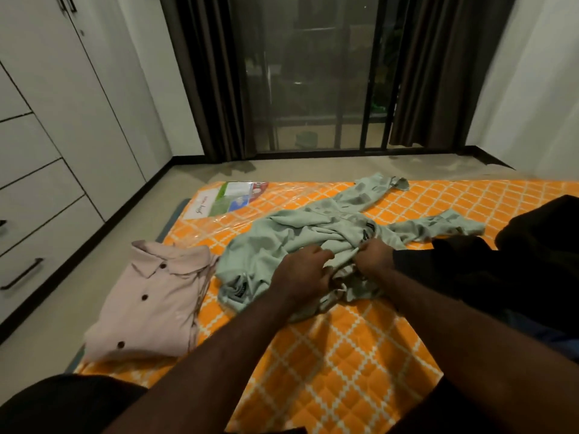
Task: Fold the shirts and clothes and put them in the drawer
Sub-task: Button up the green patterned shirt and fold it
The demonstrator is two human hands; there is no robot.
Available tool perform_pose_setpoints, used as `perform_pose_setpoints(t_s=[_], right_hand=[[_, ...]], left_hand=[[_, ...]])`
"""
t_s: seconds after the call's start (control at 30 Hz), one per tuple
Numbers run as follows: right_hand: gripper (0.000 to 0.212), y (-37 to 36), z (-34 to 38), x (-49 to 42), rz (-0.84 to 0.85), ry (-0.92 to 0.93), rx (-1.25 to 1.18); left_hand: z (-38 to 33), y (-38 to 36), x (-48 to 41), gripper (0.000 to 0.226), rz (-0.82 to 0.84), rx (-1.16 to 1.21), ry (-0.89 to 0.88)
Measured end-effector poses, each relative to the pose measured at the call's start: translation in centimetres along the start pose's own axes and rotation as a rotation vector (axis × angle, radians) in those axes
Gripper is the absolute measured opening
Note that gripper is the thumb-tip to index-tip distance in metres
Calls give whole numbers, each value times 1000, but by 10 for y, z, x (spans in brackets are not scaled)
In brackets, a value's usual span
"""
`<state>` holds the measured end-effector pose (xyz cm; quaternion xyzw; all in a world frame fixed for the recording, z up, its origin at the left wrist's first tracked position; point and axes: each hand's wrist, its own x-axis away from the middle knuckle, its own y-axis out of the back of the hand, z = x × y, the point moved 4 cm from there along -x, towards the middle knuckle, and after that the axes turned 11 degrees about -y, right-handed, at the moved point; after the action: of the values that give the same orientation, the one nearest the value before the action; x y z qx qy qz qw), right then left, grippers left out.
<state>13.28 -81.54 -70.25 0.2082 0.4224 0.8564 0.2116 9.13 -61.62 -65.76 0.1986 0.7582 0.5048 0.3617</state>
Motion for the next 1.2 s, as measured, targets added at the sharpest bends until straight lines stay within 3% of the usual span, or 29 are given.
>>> perform_pose_setpoints(t_s=[0.07, 0.13, 0.23, 0.3, 0.4, 0.47, 0.53, 0.63, 0.77, 0.83, 0.9, 1.03, 1.1, 1.2], right_hand=[[14, 7, 19, 17, -121, 153, -96], [26, 18, 48, 40, -211, 422, -114], [33, 35, 90, 86, -301, 818, 74], [34, 44, 102, 109, -376, 957, 180], [46, 62, 100, 117, -291, 892, 27], [31, 77, 93, 112, -258, 831, -206], [35, 92, 89, 111, -296, 792, -341], [36, 100, 85, 117, -377, 786, -353], [28, 100, 79, 106, -366, 677, -373], [17, 96, 72, 93, -320, 577, -333], [5, 94, 67, 83, -342, 530, -287], [3, 106, 61, 75, -447, 479, -321], [3, 109, 59, 74, -479, 450, -350], [11, 114, 47, 66, -500, 244, -445]], left_hand=[[4, 14, 0, 43, -36, -38, 7], [14, 24, -1, 65, -68, -87, 75], [32, 42, -6, 93, -175, -93, 143], [36, 56, -15, 80, -240, -39, 57], [42, 70, -26, 41, -245, 50, -54], [44, 68, -26, 20, -176, 93, -41], [42, 60, -22, 14, -150, 135, 0], [32, 51, -16, 6, -211, 213, 69], [23, 63, -9, 10, -492, 279, 202], [26, 78, -7, 10, -598, 190, 236], [30, 87, -10, 12, -525, 84, 161], [31, 78, -8, 30, -155, -231, -60], [38, 71, -3, 33, -119, -320, -43], [61, 67, 7, 37, -98, -266, 103]])
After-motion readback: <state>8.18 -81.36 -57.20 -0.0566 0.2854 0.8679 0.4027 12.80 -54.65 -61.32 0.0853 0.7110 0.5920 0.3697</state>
